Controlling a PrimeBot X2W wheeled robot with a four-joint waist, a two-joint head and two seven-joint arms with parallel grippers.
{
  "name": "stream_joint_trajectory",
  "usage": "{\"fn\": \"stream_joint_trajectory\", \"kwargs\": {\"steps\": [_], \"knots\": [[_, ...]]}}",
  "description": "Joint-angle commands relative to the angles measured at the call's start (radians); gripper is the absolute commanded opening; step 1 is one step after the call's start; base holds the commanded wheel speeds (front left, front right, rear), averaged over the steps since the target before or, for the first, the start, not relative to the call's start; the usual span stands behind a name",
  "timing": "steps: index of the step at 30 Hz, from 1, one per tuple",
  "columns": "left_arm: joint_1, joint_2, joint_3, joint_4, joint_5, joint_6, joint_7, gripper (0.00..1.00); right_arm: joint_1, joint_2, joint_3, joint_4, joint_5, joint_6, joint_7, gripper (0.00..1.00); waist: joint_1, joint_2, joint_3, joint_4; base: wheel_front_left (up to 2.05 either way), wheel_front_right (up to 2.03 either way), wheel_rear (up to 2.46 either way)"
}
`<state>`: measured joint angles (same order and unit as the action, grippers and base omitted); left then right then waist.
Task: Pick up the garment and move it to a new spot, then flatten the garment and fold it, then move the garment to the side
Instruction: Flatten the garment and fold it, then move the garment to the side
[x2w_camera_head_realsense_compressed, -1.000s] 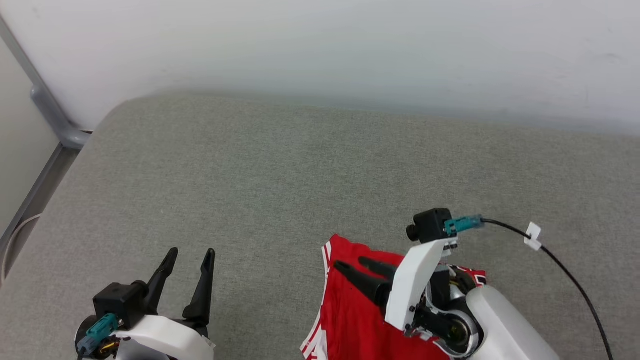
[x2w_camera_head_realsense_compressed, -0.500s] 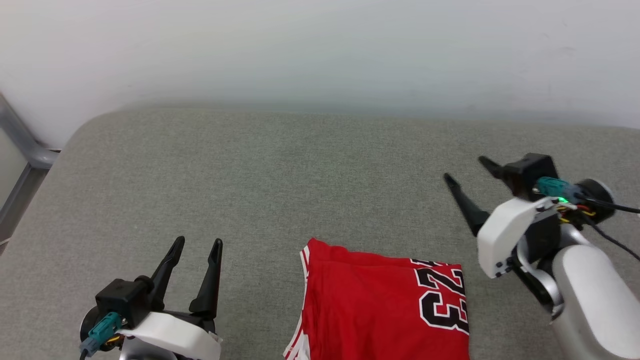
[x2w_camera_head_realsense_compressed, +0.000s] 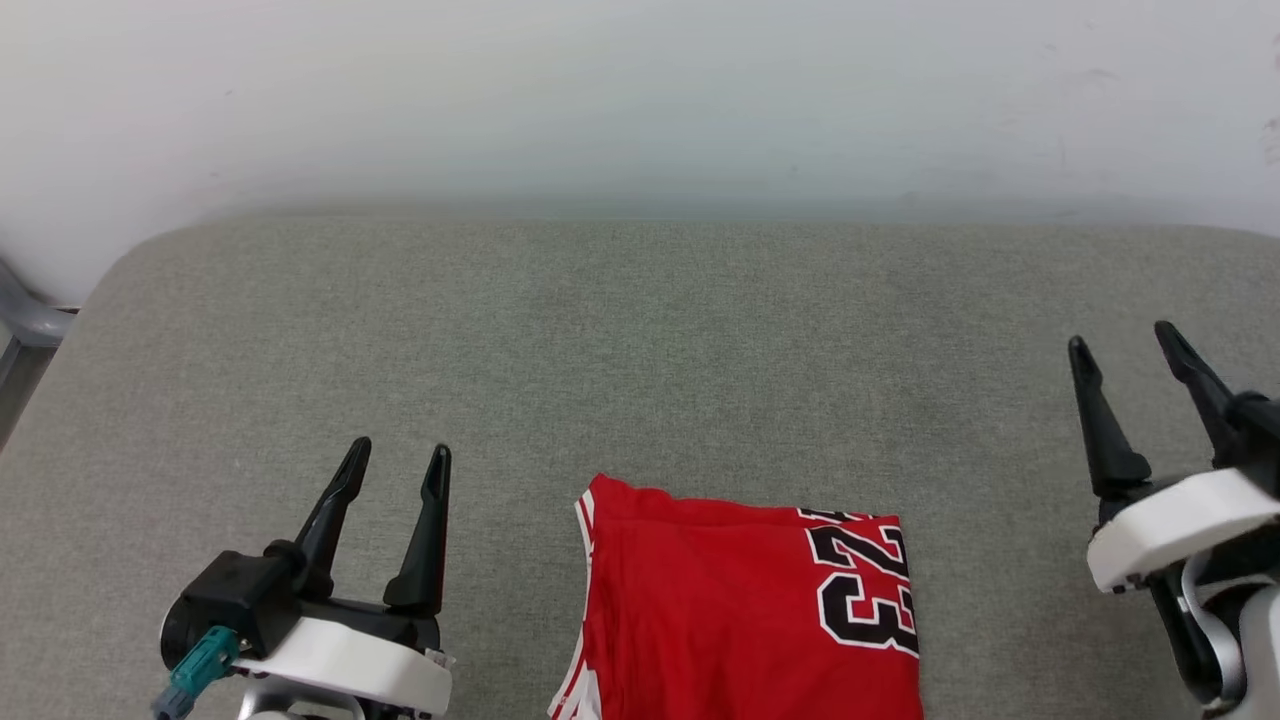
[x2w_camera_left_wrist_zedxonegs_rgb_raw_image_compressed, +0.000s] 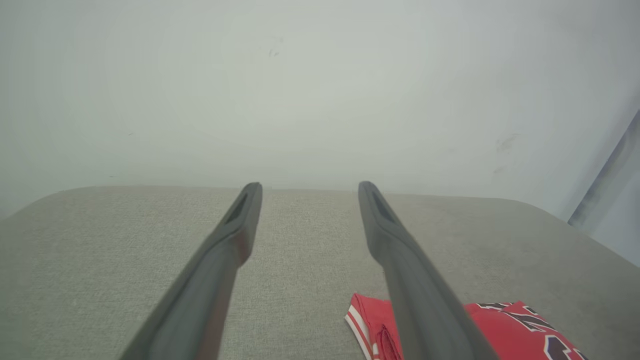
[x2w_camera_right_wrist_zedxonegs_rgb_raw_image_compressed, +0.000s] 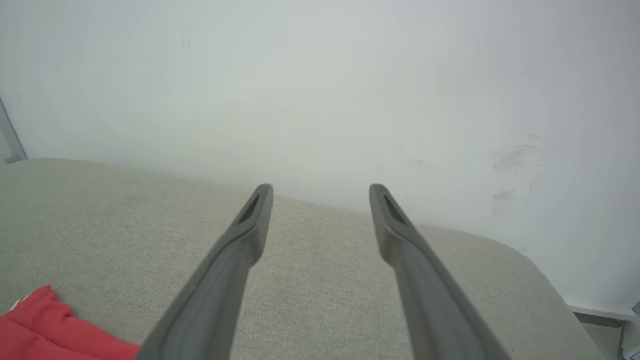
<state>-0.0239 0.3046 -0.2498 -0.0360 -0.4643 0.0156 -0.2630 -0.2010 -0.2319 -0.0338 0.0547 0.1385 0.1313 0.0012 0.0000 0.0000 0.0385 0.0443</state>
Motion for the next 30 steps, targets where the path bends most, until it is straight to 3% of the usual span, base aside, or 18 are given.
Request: {"fn": "stream_joint_trajectory", "kwargs": {"steps": [1, 10, 21, 26, 30], "knots": [[0.019, -0.009, 0.011, -0.004, 0.013, -0.009, -0.002, 1.0, 0.028, 0.023, -0.022, -0.025, 0.004, -0.001, -0.017, 1.0, 0.0, 0.0, 0.003, 0.003, 0.0, 0.0, 0.0], [0.039, -0.074, 0.079, -0.012, 0.076, -0.071, -0.002, 1.0, 0.174, 0.129, -0.08, -0.145, -0.034, -0.001, -0.074, 1.0, 0.0, 0.0, 0.018, 0.012, 0.0, 0.0, 0.0], [0.045, -0.113, 0.109, 0.013, 0.123, -0.11, -0.002, 1.0, 0.202, 0.164, -0.084, -0.129, -0.04, -0.001, -0.087, 1.0, 0.0, 0.0, 0.021, 0.015, 0.0, 0.0, 0.0], [0.038, -0.123, 0.114, 0.021, 0.137, -0.121, -0.002, 1.0, 0.2, 0.161, -0.071, -0.126, -0.036, -0.001, -0.047, 1.0, 0.0, 0.0, 0.027, 0.018, 0.0, 0.0, 0.0], [0.031, -0.131, 0.112, 0.027, 0.147, -0.127, -0.002, 1.0, 0.223, 0.135, -0.027, -0.126, -0.009, -0.001, 0.073, 1.0, 0.0, 0.0, 0.037, 0.027, 0.0, 0.0, 0.0]]}}
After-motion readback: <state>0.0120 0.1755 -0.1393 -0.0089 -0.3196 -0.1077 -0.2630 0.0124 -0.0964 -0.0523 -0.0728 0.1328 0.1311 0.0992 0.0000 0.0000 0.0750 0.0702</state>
